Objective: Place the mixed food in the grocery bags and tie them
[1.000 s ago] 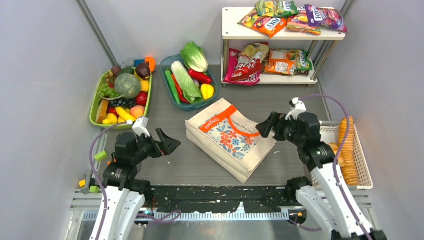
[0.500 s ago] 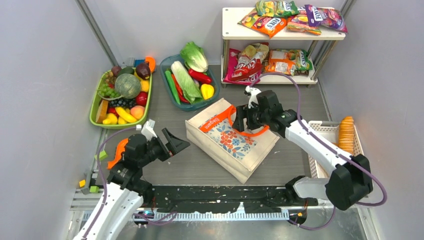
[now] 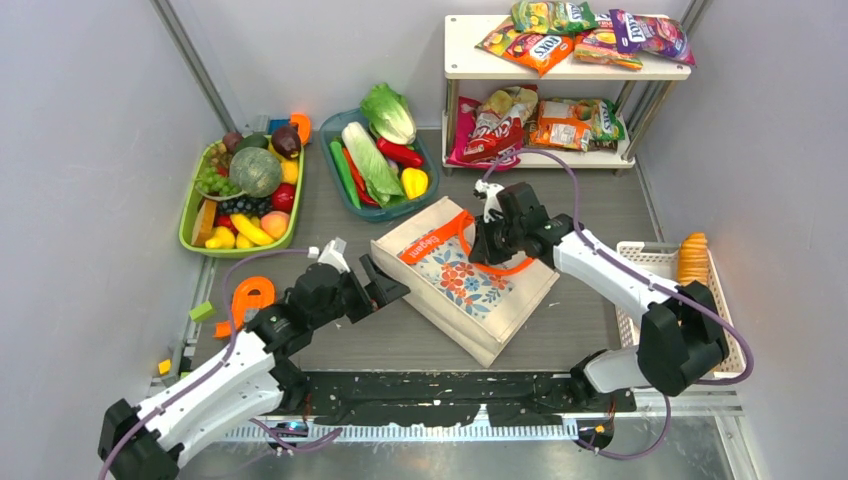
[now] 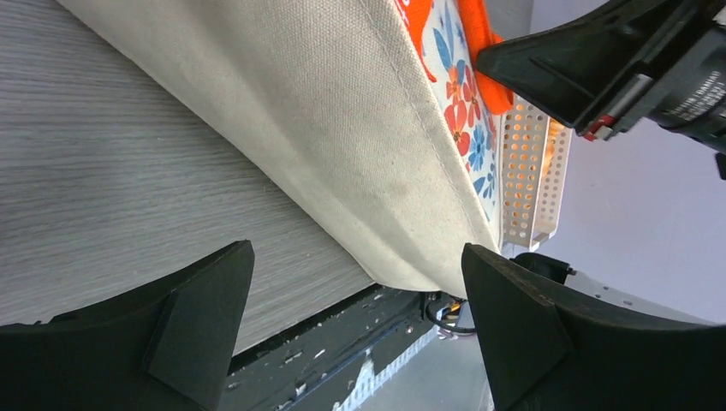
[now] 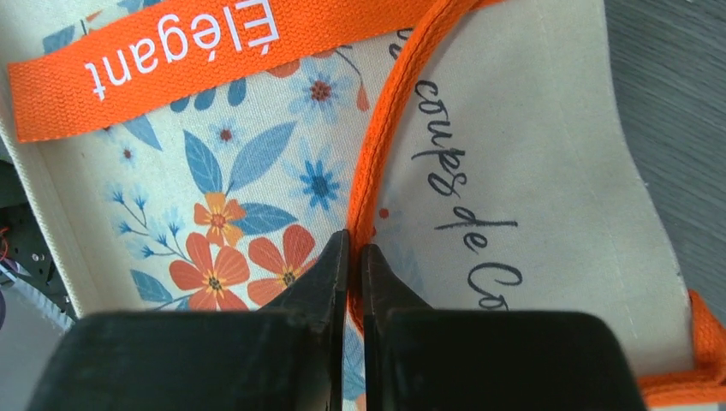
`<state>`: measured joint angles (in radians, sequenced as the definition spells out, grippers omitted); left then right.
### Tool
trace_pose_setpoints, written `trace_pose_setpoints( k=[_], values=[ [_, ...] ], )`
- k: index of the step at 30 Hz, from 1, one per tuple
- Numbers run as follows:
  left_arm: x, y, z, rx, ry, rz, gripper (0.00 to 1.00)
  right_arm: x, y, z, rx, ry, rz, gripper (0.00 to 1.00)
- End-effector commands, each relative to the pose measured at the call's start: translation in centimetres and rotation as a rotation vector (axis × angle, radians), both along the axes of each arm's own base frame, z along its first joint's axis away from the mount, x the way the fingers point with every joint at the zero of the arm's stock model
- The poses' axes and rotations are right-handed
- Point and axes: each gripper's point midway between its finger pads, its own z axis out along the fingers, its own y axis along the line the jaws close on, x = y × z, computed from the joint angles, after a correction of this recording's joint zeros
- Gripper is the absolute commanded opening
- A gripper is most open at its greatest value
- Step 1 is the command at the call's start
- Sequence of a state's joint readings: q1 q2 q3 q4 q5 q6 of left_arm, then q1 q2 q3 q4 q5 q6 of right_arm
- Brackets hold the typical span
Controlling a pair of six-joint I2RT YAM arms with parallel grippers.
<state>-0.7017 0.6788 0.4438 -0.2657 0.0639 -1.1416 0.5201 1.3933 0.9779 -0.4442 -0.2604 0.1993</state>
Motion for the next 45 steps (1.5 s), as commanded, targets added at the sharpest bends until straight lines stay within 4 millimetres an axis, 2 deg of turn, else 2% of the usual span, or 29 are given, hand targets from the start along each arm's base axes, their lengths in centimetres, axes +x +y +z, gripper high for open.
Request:
trace_pose_setpoints(
  k=[1, 2, 3, 6, 7, 11, 12, 15, 18, 20, 21, 25, 32, 37, 41, 45],
  values=[
    [2.0, -2.0, 1.8, -0.072, -0.074, 0.006, 0.95, 0.6, -0.6, 4.3, 0.005, -0.111, -0.022, 0.05],
    [2.1, -2.3, 2.1, -0.067, -0.080, -0.009, 0.95, 0.8, -0.7, 6.1, 0.022, -0.152, -0.031, 0.05],
    [2.2, -2.6, 2.3, -0.060, -0.086, -0.026, 0.95, 0.5, -0.9, 6.7, 0.022, -0.156, -0.032, 0.05],
    [2.5, -3.1, 4.0, -0.045, -0.128, -0.061, 0.95, -0.2, -1.3, 11.9, 0.073, -0.237, -0.034, 0.05],
    [2.7, -3.1, 4.7, -0.036, -0.146, -0.064, 0.95, -0.3, -1.4, 12.9, 0.080, -0.253, -0.038, 0.05],
    [3.1, -1.9, 7.5, 0.023, -0.216, -0.037, 0.95, -1.1, -2.4, 20.6, 0.173, -0.396, -0.087, 0.05],
    [3.3, -1.5, 8.2, 0.039, -0.234, -0.027, 0.95, -1.2, -2.5, 21.7, 0.190, -0.418, -0.096, 0.05],
    [3.6, -0.2, 10.7, 0.081, -0.318, 0.000, 0.95, -1.5, -3.6, 27.0, 0.254, -0.526, -0.155, 0.05],
    [3.7, 0.3, 13.5, 0.097, -0.388, -0.001, 0.96, -1.5, -4.2, 30.5, 0.297, -0.592, -0.201, 0.05],
    [3.6, -0.1, 15.6, 0.073, -0.427, -0.021, 0.96, -1.8, -3.9, 32.4, 0.344, -0.608, -0.193, 0.05],
    [3.5, -0.3, 16.6, 0.056, -0.441, -0.032, 0.96, -2.2, -3.1, 33.3, 0.387, -0.599, -0.162, 0.05],
    [3.0, -2.6, 19.6, -0.051, -0.472, -0.114, 0.97, -3.3, 0.1, 34.2, 0.537, -0.527, -0.044, 0.05],
    [2.2, -6.0, 21.0, -0.170, -0.468, -0.259, 0.96, -3.3, 4.3, 31.3, 0.614, -0.367, 0.023, 0.05],
    [1.7, -7.8, 20.9, -0.190, -0.474, -0.357, 0.96, -2.8, 6.0, 32.1, 0.682, -0.360, 0.019, 0.05],
    [0.6, -8.7, 22.3, -0.224, -0.548, -0.405, 0.96, -1.8, 7.4, 32.8, 0.728, -0.331, -0.010, 0.05],
    [-0.4, -8.4, 24.1, -0.268, -0.676, -0.409, 0.96, -1.0, 8.9, 33.7, 0.764, -0.311, -0.028, 0.05]
  ],
)
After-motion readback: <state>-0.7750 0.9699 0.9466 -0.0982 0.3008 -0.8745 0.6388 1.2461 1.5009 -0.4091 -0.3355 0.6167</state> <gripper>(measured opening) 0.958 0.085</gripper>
